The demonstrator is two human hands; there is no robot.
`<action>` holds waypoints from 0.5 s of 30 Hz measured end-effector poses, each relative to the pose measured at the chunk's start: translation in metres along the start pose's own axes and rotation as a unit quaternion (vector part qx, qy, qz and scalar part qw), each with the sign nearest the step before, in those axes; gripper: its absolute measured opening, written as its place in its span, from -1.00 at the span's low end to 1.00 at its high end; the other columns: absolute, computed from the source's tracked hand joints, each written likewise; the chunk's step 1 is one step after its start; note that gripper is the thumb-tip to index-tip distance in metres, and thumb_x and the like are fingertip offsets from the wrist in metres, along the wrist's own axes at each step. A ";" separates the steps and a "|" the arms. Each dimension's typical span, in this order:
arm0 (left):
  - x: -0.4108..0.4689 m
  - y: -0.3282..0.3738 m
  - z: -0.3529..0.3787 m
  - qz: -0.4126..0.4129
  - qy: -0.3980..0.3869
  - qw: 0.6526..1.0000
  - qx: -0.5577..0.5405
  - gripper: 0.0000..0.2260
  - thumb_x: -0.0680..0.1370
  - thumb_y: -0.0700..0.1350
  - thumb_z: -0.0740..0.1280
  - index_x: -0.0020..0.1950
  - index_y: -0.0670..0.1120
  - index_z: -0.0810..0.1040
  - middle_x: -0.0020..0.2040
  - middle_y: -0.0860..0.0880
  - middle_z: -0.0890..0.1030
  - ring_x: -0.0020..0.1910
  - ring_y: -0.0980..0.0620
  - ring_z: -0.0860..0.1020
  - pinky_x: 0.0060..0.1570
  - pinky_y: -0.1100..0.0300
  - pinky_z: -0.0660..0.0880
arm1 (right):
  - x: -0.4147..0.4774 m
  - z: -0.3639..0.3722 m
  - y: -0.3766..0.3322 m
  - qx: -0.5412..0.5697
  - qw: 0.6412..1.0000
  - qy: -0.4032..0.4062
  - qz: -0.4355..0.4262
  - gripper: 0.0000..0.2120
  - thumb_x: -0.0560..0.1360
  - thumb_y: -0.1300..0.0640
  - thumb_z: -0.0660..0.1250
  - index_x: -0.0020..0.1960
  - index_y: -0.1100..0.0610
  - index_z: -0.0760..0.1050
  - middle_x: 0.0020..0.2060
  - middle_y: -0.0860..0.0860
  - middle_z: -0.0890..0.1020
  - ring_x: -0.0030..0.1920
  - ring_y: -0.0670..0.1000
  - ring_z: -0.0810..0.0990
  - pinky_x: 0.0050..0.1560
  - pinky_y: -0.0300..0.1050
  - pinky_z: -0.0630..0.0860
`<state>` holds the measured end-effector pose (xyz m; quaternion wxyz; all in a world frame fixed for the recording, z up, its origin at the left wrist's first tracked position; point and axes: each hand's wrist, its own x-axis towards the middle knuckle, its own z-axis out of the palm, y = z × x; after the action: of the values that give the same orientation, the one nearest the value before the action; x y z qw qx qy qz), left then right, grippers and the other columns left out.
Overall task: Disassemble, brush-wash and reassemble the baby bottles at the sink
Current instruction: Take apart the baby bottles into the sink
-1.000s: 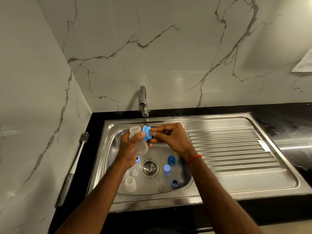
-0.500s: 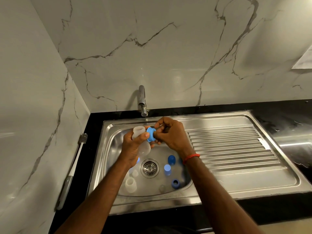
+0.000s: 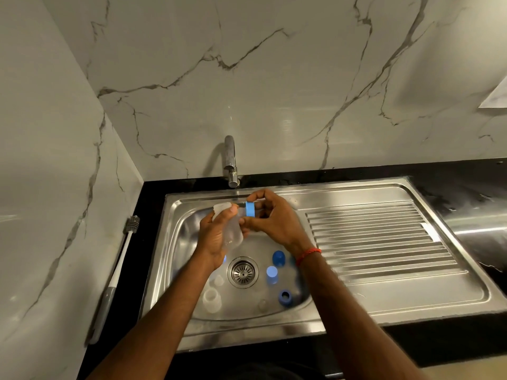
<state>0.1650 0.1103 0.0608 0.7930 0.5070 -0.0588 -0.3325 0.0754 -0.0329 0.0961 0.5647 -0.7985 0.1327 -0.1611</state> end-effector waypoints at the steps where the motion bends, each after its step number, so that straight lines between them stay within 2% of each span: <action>1: 0.000 0.000 0.001 -0.002 -0.007 1.000 0.002 -0.44 0.34 0.04 0.59 0.19 -0.24 0.56 0.12 -0.36 0.59 -0.01 -0.21 0.61 0.04 -0.16 0.55 | 0.000 0.000 0.001 0.053 0.998 0.000 0.017 -0.58 0.39 0.10 0.58 0.17 0.07 0.49 -0.10 0.07 0.69 -0.14 0.04 0.69 -0.08 -0.15 0.66; 3: -0.001 -0.001 0.001 -0.011 -0.024 1.000 -0.016 -0.56 0.35 0.01 0.55 0.11 -0.18 0.58 0.04 -0.26 0.62 -0.17 -0.13 0.61 -0.07 -0.06 0.57 | -0.003 -0.002 0.003 0.174 0.983 0.007 0.055 -0.66 0.48 0.20 0.48 0.21 0.14 0.47 -0.08 0.16 0.68 -0.17 0.13 0.68 -0.16 -0.06 0.67; 5: 0.001 -0.001 -0.002 -0.019 -0.025 0.999 -0.036 -0.56 0.34 0.01 0.54 0.11 -0.17 0.56 0.03 -0.23 0.63 -0.26 -0.08 0.59 -0.13 -0.01 0.58 | -0.004 -0.004 0.007 0.272 0.957 0.023 0.097 -0.72 0.56 0.30 0.33 0.25 0.15 0.45 0.01 0.19 0.64 -0.13 0.13 0.68 -0.25 -0.07 0.64; 7: 0.002 -0.001 -0.006 -0.026 -0.018 0.999 -0.040 -0.53 0.32 0.02 0.55 0.12 -0.17 0.56 0.02 -0.22 0.62 -0.28 -0.08 0.59 -0.13 -0.02 0.58 | -0.004 -0.006 0.012 0.307 0.942 0.017 0.131 -0.72 0.57 0.33 0.27 0.26 0.14 0.47 0.07 0.20 0.61 -0.09 0.12 0.69 -0.26 -0.05 0.64; 10: 0.004 -0.004 -0.008 -0.026 -0.004 0.999 -0.024 -0.47 0.31 0.05 0.55 0.17 -0.19 0.55 0.04 -0.25 0.62 -0.23 -0.12 0.61 -0.13 -0.03 0.60 | -0.003 -0.004 0.010 0.233 0.964 -0.009 0.128 -0.78 0.56 0.18 0.39 0.20 0.14 0.54 0.00 0.14 0.64 -0.19 0.02 0.66 -0.30 -0.14 0.62; 12: 0.004 -0.005 -0.009 -0.025 -0.006 1.000 -0.001 -0.41 0.33 0.07 0.54 0.22 -0.24 0.54 0.08 -0.31 0.60 -0.11 -0.24 0.60 -0.12 -0.04 0.60 | -0.002 0.000 0.007 0.170 0.980 -0.014 0.104 -0.76 0.54 0.10 0.42 0.19 0.11 0.58 -0.12 0.05 0.66 -0.25 -0.04 0.63 -0.34 -0.20 0.59; 15: 0.004 -0.007 -0.008 -0.020 -0.010 0.999 0.031 -0.36 0.37 0.07 0.53 0.29 -0.30 0.52 0.16 -0.38 0.59 0.01 -0.37 0.57 -0.13 -0.04 0.59 | 0.001 0.003 0.011 0.119 0.991 -0.014 0.067 -0.79 0.56 0.11 0.40 0.15 0.17 0.62 -0.16 0.08 0.69 -0.27 -0.06 0.61 -0.35 -0.24 0.55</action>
<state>0.1682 0.1117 0.0500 0.7692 0.5294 -0.0669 -0.3515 0.0772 -0.0340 0.0852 0.6672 -0.7169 0.1578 -0.1266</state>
